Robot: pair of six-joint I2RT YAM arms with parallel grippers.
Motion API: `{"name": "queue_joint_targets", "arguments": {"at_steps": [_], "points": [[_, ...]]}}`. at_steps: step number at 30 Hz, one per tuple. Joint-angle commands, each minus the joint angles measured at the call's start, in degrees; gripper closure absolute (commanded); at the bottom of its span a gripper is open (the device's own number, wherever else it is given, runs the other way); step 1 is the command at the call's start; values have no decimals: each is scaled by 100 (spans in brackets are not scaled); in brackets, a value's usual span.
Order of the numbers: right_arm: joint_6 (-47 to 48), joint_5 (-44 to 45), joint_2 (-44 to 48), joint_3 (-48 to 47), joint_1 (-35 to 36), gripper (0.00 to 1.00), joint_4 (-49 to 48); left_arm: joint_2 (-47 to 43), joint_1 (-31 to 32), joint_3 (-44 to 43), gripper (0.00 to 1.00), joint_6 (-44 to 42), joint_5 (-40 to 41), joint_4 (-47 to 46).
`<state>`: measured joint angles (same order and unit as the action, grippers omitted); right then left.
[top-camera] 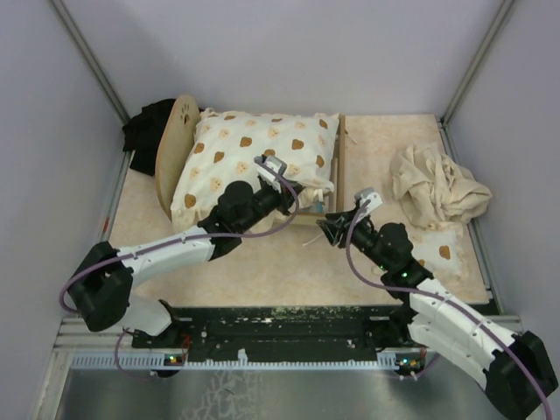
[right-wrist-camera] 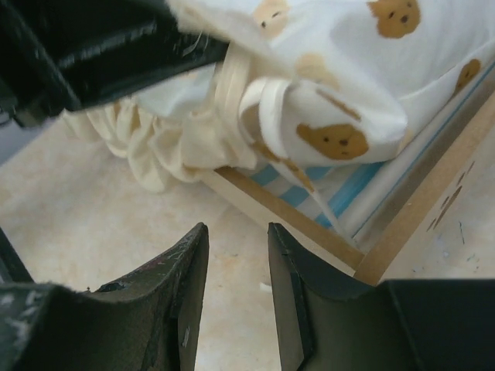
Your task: Set up the pet bed
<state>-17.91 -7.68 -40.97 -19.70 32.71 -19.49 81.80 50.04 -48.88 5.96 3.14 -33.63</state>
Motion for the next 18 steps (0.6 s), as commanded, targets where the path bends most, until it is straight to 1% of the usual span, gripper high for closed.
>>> {"name": "queue_joint_targets", "arguments": {"at_steps": [1,3,5,9,13,18], "points": [[1597,-298,-357,230,331,63,-1685,74,-193,-255,100,428,-354,-232],[2242,-242,-665,325,639,63,-2100,128,-217,-285,100,483,-410,-232],[2609,77,-1000,302,831,62,-2318,157,-235,-312,100,521,-450,-224],[2956,452,-1600,265,855,62,-2859,193,-280,-367,100,571,-521,-179],[3359,1054,-2039,149,857,59,-2874,196,-316,-403,100,560,-567,-109],[3576,1241,-2435,143,859,57,-3261,215,-401,-422,100,646,-663,-120]]}}
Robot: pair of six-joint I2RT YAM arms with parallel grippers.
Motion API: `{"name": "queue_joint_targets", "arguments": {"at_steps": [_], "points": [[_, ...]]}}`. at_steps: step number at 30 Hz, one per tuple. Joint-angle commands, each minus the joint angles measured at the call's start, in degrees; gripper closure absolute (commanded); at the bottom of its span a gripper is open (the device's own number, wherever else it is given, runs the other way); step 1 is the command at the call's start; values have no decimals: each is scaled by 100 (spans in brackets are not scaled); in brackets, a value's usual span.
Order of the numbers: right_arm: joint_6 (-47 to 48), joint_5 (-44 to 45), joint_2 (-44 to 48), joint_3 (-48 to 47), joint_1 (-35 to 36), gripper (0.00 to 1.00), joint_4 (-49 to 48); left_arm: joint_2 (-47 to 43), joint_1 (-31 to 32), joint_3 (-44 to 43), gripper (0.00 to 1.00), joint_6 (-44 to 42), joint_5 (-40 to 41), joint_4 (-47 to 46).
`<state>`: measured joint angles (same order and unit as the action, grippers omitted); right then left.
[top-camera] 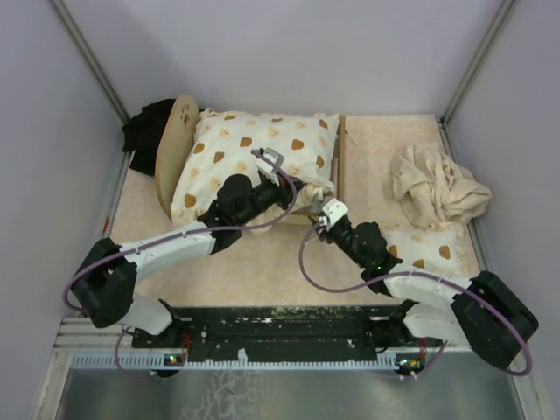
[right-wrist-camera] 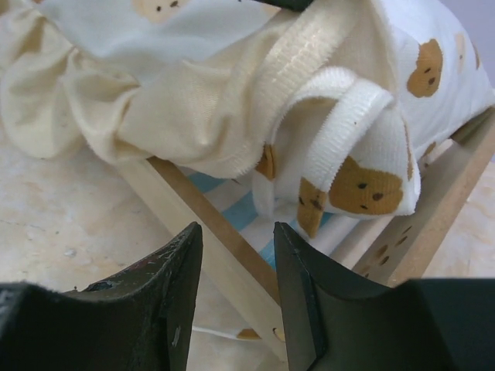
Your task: Set up the pet bed
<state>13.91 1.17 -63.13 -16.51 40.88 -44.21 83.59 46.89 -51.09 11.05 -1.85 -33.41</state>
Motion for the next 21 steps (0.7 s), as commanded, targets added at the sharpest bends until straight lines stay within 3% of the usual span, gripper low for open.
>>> {"name": "queue_joint_targets", "arguments": {"at_steps": [1,13,16,19,21], "points": [[411,426,-330,-188,36,57,-900,35,-96,-207,100,150,-173,-133],[633,550,-1386,-603,41,60,-1621,91,-196,-261,100,256,-217,-81],[610,514,-1505,-641,35,71,-1740,111,-207,-265,100,266,-204,-87],[461,269,-1382,-581,39,99,-1764,148,-231,-278,100,257,-202,-87],[106,-167,-1089,-538,29,100,-1560,162,-265,-266,100,274,-218,-108]]}}
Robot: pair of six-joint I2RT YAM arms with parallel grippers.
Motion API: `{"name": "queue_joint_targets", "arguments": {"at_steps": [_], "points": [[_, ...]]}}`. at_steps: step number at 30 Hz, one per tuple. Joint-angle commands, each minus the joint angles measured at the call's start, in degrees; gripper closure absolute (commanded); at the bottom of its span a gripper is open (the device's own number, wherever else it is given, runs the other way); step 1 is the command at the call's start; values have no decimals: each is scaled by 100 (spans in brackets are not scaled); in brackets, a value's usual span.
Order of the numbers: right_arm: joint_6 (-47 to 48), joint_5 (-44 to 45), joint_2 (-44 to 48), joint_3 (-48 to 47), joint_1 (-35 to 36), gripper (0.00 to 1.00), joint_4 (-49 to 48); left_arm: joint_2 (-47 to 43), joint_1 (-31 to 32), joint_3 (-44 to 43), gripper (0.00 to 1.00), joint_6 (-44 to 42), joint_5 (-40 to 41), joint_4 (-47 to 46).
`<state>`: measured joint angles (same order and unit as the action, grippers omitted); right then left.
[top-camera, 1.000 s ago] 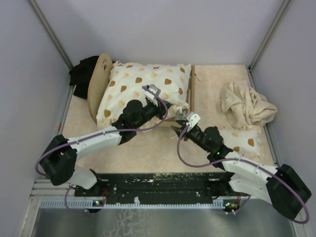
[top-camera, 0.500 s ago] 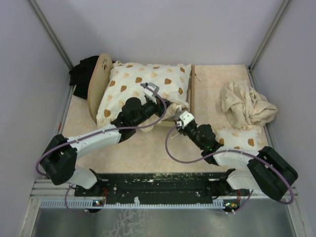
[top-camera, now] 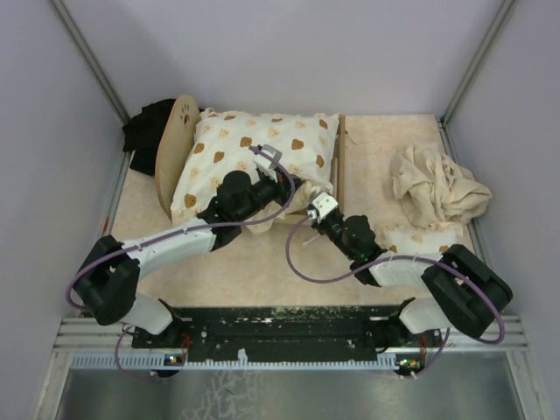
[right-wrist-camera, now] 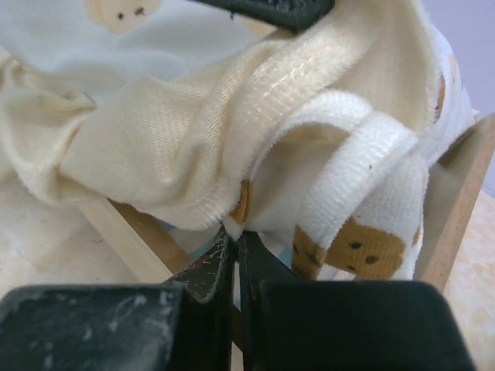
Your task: Set up the pet bed
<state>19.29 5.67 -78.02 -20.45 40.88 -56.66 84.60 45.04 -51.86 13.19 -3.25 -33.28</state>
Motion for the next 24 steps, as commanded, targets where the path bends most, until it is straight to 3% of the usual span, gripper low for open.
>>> {"name": "queue_joint_targets", "arguments": {"at_steps": [1,3,8,12,15,20,24], "points": [[-658,-967,626,-197,33,100,180,65,-93,-176,100,76,-86,-133],[-1289,-1758,1015,-356,33,100,1007,66,-120,-138,100,95,-93,-154],[-2722,-2298,1872,-456,42,100,2372,120,-161,-36,100,119,-50,-280],[-3607,-2525,2436,-554,36,100,3083,228,-186,-51,100,117,19,-272],[-4468,-2169,2937,-569,38,100,3567,265,-193,-57,100,85,73,-266],[-5635,-2426,3741,-290,39,92,3101,303,-197,-56,100,76,112,-249],[-6395,-2397,4155,26,32,78,2540,311,-197,-27,100,63,114,-243]]}}
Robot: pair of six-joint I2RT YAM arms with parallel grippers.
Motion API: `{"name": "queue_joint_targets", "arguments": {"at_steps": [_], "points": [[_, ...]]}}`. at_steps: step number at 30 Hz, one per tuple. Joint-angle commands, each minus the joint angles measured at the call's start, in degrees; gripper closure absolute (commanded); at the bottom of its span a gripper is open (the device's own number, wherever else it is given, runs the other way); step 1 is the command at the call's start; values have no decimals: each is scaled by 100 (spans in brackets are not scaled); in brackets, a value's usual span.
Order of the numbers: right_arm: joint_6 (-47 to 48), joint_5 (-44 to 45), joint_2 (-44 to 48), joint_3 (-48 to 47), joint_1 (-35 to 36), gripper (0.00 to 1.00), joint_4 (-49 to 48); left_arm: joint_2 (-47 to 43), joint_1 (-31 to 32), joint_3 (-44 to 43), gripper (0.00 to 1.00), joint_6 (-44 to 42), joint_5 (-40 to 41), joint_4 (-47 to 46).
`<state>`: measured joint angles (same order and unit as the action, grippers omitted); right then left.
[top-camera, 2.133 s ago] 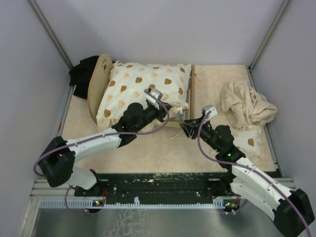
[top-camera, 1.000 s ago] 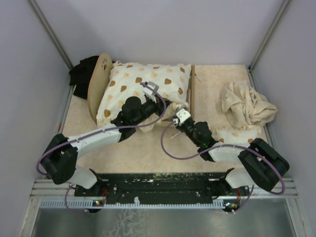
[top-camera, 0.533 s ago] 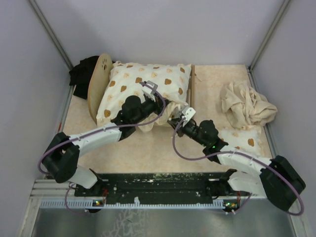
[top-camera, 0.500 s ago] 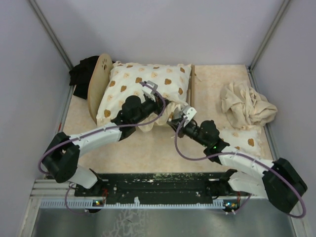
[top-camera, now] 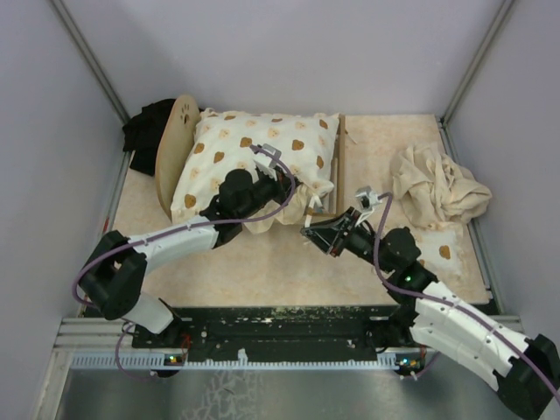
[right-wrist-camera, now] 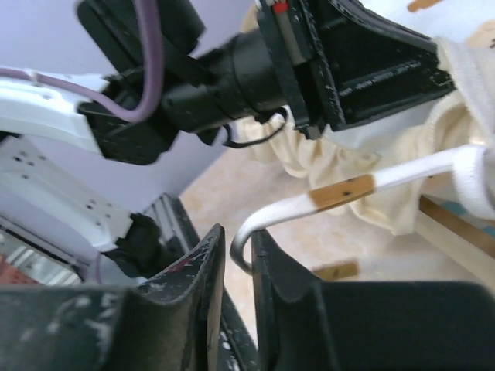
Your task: Set up the pet bed
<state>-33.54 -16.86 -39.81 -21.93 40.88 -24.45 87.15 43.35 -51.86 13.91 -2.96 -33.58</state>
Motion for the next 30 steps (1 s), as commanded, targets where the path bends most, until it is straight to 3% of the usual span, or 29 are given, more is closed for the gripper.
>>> {"name": "queue_joint_targets", "arguments": {"at_steps": [1,8,16,22,25,30], "points": [[-1252,-146,407,211,36,73,-746,52,-29,-20,100,-6,93,-210],[-1615,-74,868,376,33,54,-941,21,-33,81,100,51,32,-240],[-976,891,801,428,34,54,1647,-96,-29,250,100,262,-617,-287],[-514,1990,750,130,34,54,2911,-258,-20,463,78,317,-983,-241],[-344,2314,653,-39,34,54,3058,-578,14,445,65,130,-1080,89],[-572,2323,237,87,39,55,2938,-1386,217,750,58,-148,-835,682]]}}
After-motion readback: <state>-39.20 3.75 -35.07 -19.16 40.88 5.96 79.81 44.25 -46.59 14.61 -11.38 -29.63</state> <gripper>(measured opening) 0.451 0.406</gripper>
